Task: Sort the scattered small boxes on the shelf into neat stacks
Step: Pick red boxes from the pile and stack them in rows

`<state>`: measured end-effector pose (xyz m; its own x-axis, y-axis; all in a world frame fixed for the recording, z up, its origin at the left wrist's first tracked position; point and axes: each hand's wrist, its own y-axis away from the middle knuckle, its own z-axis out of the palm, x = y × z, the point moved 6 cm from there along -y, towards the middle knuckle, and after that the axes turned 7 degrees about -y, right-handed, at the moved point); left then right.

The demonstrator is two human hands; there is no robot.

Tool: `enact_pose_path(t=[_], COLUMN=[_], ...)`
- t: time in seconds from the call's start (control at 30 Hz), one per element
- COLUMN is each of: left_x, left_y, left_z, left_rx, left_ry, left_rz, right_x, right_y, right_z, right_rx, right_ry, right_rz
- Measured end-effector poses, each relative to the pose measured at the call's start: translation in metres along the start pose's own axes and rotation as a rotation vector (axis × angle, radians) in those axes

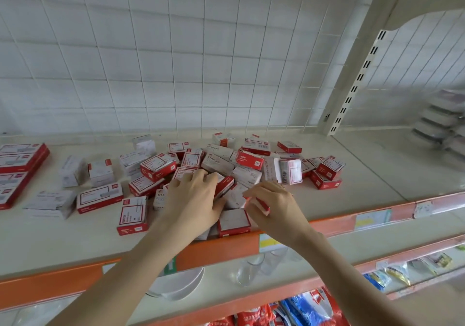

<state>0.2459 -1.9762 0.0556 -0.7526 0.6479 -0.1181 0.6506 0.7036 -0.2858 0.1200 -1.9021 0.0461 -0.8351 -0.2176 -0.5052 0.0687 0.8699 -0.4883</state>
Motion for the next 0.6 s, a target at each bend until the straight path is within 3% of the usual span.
enact_pose_path(t=[0.17, 0.43, 0.6], left_x=[0.001, 0.011, 0.017], left_y=[0.001, 0.030, 0.039], left_z=[0.004, -0.003, 0.004], left_rx=[-0.006, 0.097, 0.062], left_ry=[0.023, 0.028, -0.013], left_rz=[-0.018, -0.032, 0.007], right_x=[-0.008, -0.009, -0.006], right_y=[0.003, 0.005, 0.007], right_z=[0.015, 0.017, 0.022], right_rx=[-0.137, -0.138, -0.200], right_ry=[-0.160, -0.206, -0.236], right_rz=[-0.057, -0.086, -0.092])
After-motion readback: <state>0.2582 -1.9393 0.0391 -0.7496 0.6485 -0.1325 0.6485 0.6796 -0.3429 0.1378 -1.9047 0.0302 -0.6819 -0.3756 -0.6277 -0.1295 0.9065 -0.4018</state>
